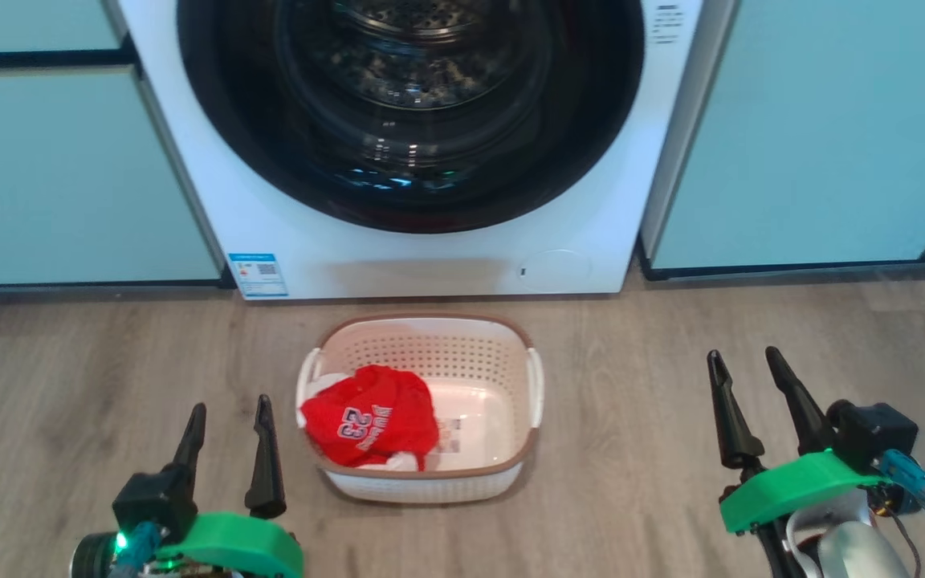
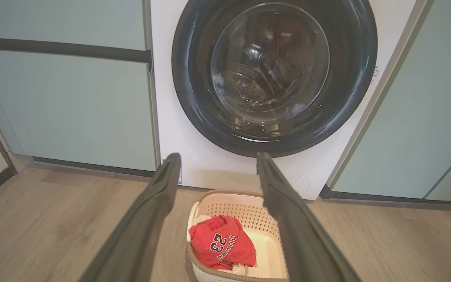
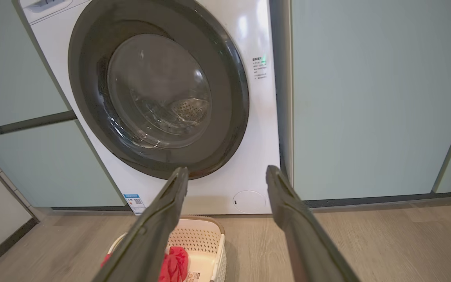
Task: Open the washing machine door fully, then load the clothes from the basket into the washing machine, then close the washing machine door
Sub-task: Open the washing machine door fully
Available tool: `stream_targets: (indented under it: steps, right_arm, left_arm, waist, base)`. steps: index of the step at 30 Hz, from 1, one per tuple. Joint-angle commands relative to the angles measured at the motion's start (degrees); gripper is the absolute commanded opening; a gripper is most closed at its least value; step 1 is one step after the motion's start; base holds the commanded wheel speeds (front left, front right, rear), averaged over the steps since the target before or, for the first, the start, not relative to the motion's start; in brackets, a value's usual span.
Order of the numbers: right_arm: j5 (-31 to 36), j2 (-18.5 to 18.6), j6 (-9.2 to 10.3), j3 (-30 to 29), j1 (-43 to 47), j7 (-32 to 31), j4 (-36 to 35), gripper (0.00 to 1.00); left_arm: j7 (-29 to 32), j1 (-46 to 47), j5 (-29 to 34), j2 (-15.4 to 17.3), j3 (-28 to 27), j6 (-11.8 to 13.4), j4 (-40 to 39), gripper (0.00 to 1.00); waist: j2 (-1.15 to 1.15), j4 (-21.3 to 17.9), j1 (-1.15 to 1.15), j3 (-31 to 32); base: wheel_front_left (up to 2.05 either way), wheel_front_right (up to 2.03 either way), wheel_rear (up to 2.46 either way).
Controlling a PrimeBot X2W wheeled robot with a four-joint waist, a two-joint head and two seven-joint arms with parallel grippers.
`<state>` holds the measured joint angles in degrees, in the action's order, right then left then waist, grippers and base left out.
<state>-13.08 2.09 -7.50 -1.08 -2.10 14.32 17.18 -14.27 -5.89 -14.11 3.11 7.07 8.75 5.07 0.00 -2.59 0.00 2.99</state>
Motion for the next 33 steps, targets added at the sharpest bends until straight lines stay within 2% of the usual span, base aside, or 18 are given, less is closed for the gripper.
stream_targets:
  steps: [1,11,19,33]
  right_arm:
    - [0.3,0.8,0.01,1.2,-3.3,0.7,-1.8,1.00]
    - [0.5,0.8,0.01,1.1,-3.5,0.7,-1.7,1.00]
    - [0.5,0.8,0.01,0.9,-3.6,0.7,-1.4,1.00]
    - [1.3,0.8,0.01,1.4,-3.4,0.7,-1.7,1.00]
  left_arm:
    - [-0.7,2.5,0.0,-0.2,-1.9,-0.2,-1.8,1.00]
    - [-0.7,2.9,-0.2,-0.2,-1.8,-0.3,-1.9,1.00]
    - [-0.7,3.0,2.8,-0.2,-1.1,0.5,-3.3,1.00]
    - [-0.7,2.3,5.3,-0.2,-0.6,1.5,-3.2,1.00]
  waist:
    - [0.00,0.0,0.00,0.0]
    - [0.00,-0.1,0.00,-0.1]
    - [0.00,-0.3,0.00,0.1]
    - [0.00,-1.2,0.00,0.8]
  base:
    - [1.23,1.23,-2.46]
    - [1.23,1.23,-2.46]
    - [0.98,0.98,-1.95]
    - [0.17,0.17,-0.34]
